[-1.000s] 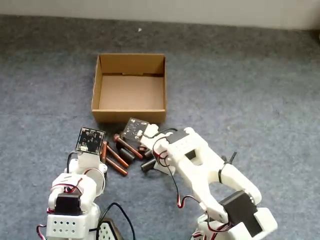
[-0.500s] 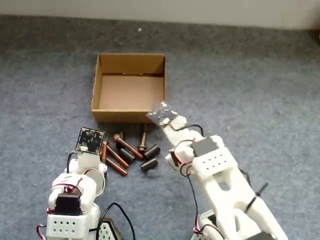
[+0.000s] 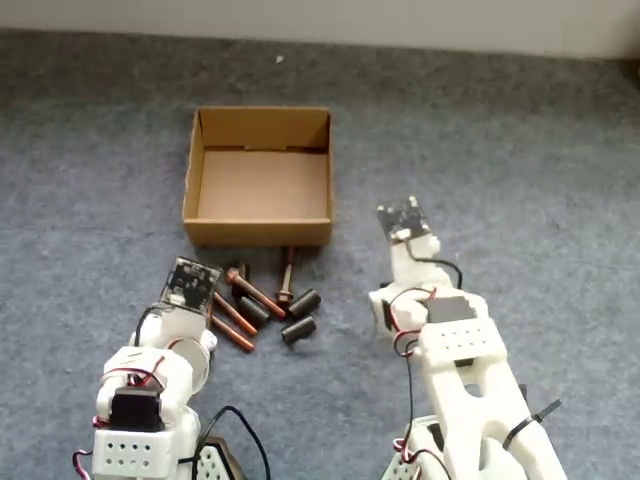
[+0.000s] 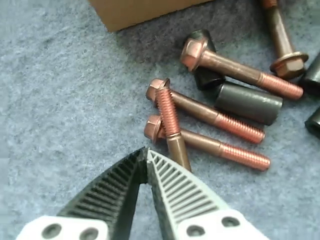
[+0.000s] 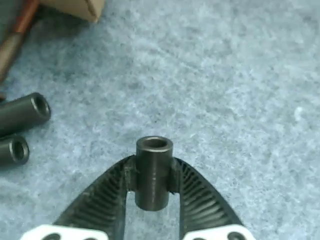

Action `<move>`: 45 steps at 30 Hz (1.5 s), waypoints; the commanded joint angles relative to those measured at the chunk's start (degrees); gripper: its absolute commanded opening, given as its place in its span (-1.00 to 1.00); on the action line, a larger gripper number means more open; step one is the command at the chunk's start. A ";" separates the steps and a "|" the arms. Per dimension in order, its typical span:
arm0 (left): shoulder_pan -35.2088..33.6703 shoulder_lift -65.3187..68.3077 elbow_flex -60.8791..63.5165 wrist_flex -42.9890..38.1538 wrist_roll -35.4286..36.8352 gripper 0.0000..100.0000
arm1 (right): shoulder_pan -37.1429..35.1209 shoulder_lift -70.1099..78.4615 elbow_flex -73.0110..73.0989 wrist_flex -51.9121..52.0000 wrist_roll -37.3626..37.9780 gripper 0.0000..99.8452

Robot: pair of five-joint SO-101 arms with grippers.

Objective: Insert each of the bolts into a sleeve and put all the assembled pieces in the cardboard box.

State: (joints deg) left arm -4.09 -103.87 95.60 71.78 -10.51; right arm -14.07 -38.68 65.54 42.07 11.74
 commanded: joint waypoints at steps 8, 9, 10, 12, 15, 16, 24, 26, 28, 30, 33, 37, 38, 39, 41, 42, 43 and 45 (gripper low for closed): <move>-1.36 -0.13 -17.19 3.08 -13.45 -0.99 | 1.54 -1.98 -0.57 -2.59 -1.67 -0.99; -1.63 -0.13 -19.03 4.22 -13.45 -0.99 | 2.07 -1.98 -0.57 -2.59 -1.67 -0.99; -1.71 -0.04 -20.70 5.10 -13.45 -0.99 | 2.51 -1.98 -0.57 -2.59 -1.85 -0.99; -1.71 -0.04 -23.16 6.15 -13.45 -0.98 | 3.74 -1.98 -0.75 -2.86 -3.69 -0.99; -1.27 0.31 -24.84 6.68 -13.45 -0.98 | 5.49 -1.98 -0.66 -4.26 -4.57 -0.99; -1.27 1.19 -24.92 6.68 -13.45 -0.96 | 5.67 -1.98 -0.66 -4.44 -4.57 -0.99; -1.10 21.05 -31.87 6.51 -12.57 -0.83 | 5.76 -1.98 -0.57 -4.53 -4.75 -0.99; -0.13 26.77 -35.56 6.59 -9.93 -0.83 | 5.76 -1.98 -0.57 -4.53 -4.75 -0.99; 2.59 32.48 -38.46 6.68 -7.38 -0.83 | 5.76 -1.98 -0.57 -4.53 -4.75 -0.99; 6.02 37.58 -40.57 6.68 -4.22 -0.83 | 5.76 -1.98 -0.57 -4.53 -4.75 -0.99; 10.42 44.88 -44.26 6.68 3.69 -0.83 | 5.76 -1.98 -0.57 -4.53 -4.75 -0.99; 13.41 52.35 -49.27 6.33 15.21 -0.83 | 5.76 -1.98 -0.57 -4.53 -4.66 -0.99; 14.02 53.93 -50.24 6.24 18.37 -0.83 | 5.76 -1.98 -0.57 -4.53 -4.57 -0.99; 14.55 55.43 -51.21 6.24 21.27 -0.83 | 5.76 -1.98 -0.57 -4.53 -4.57 -0.99; 15.52 58.24 -52.53 6.24 25.41 -0.83 | 5.76 -1.98 -0.57 -4.53 -4.57 -0.99; 16.04 59.56 -53.05 6.24 26.55 -0.83 | 5.76 -1.98 -0.57 -4.53 -4.48 -0.99; 16.48 60.70 -53.32 6.24 26.99 -0.83 | 5.76 -1.98 -0.57 -4.53 -4.48 -0.99; 17.36 62.81 -53.32 5.98 26.81 -0.83 | 5.76 -1.98 -0.57 -4.53 -4.48 -0.99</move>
State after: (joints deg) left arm 11.12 -44.70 45.23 78.20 13.67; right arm -8.88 -38.68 65.54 38.55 7.43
